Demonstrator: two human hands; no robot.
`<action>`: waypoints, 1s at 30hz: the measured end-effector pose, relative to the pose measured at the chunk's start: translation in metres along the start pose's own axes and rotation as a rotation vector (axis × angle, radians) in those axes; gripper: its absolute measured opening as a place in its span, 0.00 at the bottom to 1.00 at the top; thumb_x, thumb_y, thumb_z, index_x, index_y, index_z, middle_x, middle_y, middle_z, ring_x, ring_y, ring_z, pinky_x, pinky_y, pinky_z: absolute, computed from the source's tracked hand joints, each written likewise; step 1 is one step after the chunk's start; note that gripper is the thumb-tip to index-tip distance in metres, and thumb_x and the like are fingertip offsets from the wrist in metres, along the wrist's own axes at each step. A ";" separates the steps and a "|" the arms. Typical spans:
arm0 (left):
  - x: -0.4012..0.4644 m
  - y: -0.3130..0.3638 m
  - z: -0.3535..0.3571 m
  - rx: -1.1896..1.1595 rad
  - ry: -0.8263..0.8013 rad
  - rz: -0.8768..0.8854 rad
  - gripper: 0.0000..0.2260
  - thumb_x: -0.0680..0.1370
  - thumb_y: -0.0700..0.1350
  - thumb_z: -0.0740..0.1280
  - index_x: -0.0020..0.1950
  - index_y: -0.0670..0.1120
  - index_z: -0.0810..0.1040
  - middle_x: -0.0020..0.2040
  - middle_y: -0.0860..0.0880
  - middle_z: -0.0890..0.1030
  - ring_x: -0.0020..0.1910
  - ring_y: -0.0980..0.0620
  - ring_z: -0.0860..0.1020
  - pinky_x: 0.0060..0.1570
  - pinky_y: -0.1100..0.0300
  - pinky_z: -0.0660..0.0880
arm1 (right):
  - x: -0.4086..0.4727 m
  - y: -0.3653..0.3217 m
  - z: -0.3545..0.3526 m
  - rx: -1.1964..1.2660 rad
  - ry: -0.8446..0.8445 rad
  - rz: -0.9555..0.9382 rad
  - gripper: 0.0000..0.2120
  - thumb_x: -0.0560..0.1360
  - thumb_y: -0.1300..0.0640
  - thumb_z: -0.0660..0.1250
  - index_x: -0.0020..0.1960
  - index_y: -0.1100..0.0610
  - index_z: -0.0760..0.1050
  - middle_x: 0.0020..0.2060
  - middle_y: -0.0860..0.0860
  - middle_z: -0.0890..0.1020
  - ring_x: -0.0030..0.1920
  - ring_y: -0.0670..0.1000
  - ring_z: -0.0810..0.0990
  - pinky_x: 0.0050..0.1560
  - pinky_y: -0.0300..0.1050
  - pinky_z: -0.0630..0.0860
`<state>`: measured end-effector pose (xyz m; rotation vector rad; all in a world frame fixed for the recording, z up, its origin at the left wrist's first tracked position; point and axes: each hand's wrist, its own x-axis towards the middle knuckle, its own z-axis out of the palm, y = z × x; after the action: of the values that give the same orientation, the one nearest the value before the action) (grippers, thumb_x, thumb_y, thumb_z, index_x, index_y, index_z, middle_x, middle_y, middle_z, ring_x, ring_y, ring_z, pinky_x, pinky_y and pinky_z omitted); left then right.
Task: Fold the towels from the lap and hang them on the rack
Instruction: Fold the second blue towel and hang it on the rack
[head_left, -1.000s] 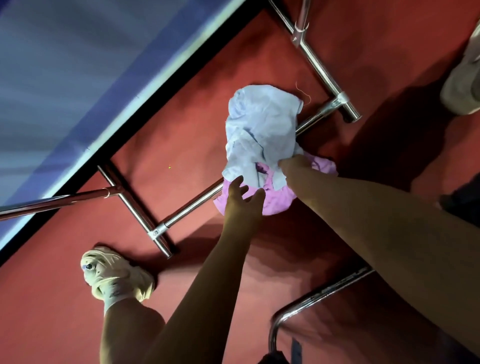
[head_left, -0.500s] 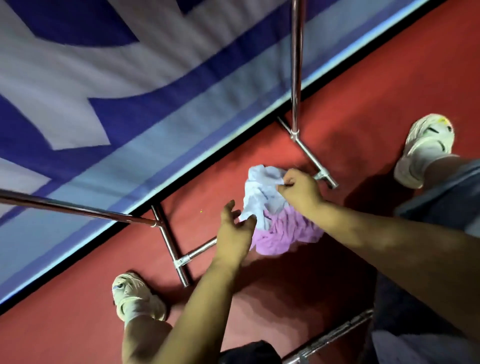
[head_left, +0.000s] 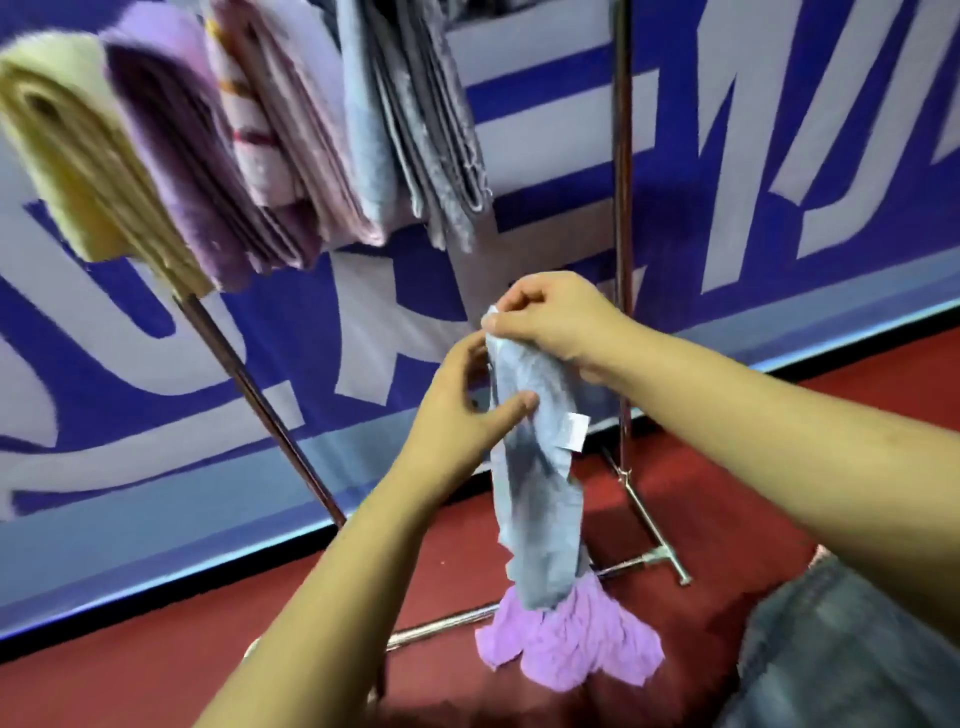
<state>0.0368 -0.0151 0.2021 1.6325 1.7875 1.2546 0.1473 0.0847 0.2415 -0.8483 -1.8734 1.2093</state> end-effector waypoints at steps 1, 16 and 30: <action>0.001 0.012 -0.008 0.003 0.062 0.020 0.32 0.71 0.47 0.75 0.71 0.50 0.65 0.66 0.57 0.72 0.62 0.64 0.71 0.58 0.70 0.70 | -0.003 -0.017 -0.003 -0.002 -0.024 -0.032 0.05 0.69 0.60 0.72 0.41 0.62 0.80 0.29 0.49 0.77 0.30 0.43 0.72 0.35 0.36 0.71; 0.007 0.105 -0.085 -0.236 0.231 0.002 0.03 0.70 0.36 0.68 0.43 0.39 0.77 0.35 0.49 0.78 0.37 0.52 0.74 0.40 0.58 0.71 | -0.030 -0.062 -0.025 0.151 -0.239 0.017 0.30 0.58 0.38 0.73 0.55 0.51 0.75 0.51 0.52 0.79 0.51 0.50 0.75 0.58 0.54 0.76; 0.007 0.106 -0.102 -0.485 0.307 -0.183 0.02 0.74 0.39 0.66 0.46 0.42 0.76 0.41 0.40 0.76 0.41 0.45 0.73 0.41 0.53 0.69 | -0.029 -0.080 -0.003 0.334 -0.329 -0.108 0.08 0.75 0.63 0.66 0.53 0.57 0.79 0.44 0.51 0.85 0.43 0.47 0.83 0.43 0.39 0.80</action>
<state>0.0145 -0.0521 0.3423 1.0306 1.5798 1.7512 0.1537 0.0352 0.3105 -0.3784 -1.8632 1.6108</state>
